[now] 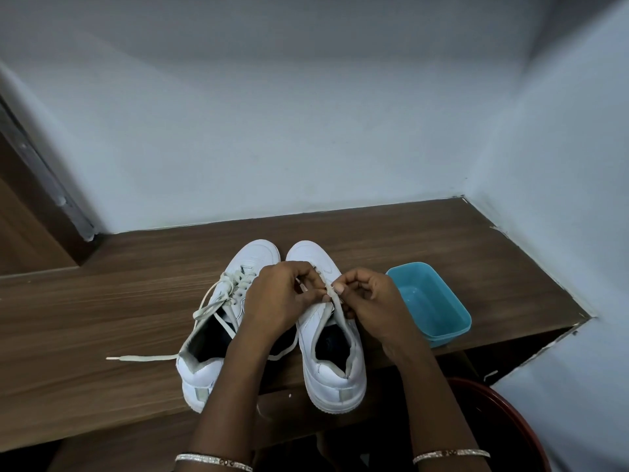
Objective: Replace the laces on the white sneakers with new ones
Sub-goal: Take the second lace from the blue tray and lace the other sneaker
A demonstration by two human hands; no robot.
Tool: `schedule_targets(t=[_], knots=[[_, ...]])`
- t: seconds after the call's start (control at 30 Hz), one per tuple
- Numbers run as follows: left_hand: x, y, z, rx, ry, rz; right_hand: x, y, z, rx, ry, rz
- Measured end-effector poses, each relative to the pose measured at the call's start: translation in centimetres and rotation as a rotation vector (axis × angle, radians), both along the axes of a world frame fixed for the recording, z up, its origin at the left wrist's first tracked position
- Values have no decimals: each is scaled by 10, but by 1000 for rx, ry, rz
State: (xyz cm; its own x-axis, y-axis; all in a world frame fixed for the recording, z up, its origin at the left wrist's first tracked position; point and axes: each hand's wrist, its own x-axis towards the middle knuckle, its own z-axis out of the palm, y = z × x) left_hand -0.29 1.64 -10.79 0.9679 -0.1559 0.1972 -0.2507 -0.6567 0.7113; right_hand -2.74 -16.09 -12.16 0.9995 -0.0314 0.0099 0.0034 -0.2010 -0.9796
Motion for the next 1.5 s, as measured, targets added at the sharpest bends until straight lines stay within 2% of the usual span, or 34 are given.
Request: schedule_targets(t=[0.1,0.2,0.27,0.37,0.43,0.5,0.6,0.7,0.77,0.83,0.9,0.93,1.13,1.17,1.23,1.33,1.4,1.5], knots=[[2,7,4,14,-63,-31,-2,-1,6,115,-16,-61],[-2,12,10,164,-21,-2,-3,-6,16,501,-21,-74],[-5,13,11,196,31,-22,-3,-10,22,718,-15,-100],[-5,12,9,216,47,-62,-4,-20,27,794,-41,-245],[-5,12,8,214,44,-64,-6,-31,28,653,-79,-337],[-4,13,6,212,39,-62,-7,-40,26,381,-124,-356],[-4,13,5,203,37,-69,-5,-34,20,-53,-173,-232],[-2,11,2,186,41,-81,-2,-17,6,-402,-119,-15],[-1,12,-1,167,42,-87,1,-12,2,-492,-131,65],[0,13,-3,146,44,-95,2,-14,2,-488,-155,74],[0,13,-4,136,42,-99,1,-16,4,-355,-132,39],[0,13,-5,133,41,-101,0,-15,7,-220,-102,11],[0,14,-4,111,48,-118,-8,-26,28,860,10,-181],[0,14,-4,94,51,-125,-8,-33,29,960,5,-194],[0,15,-6,62,57,-141,-9,-46,26,1031,-29,-197],[1,15,-7,43,66,-149,-10,-56,26,859,-86,-191],[1,14,-6,29,82,-149,-11,-49,28,585,-70,-182],[1,14,-4,-20,123,-158,-7,-29,24,66,7,-96]])
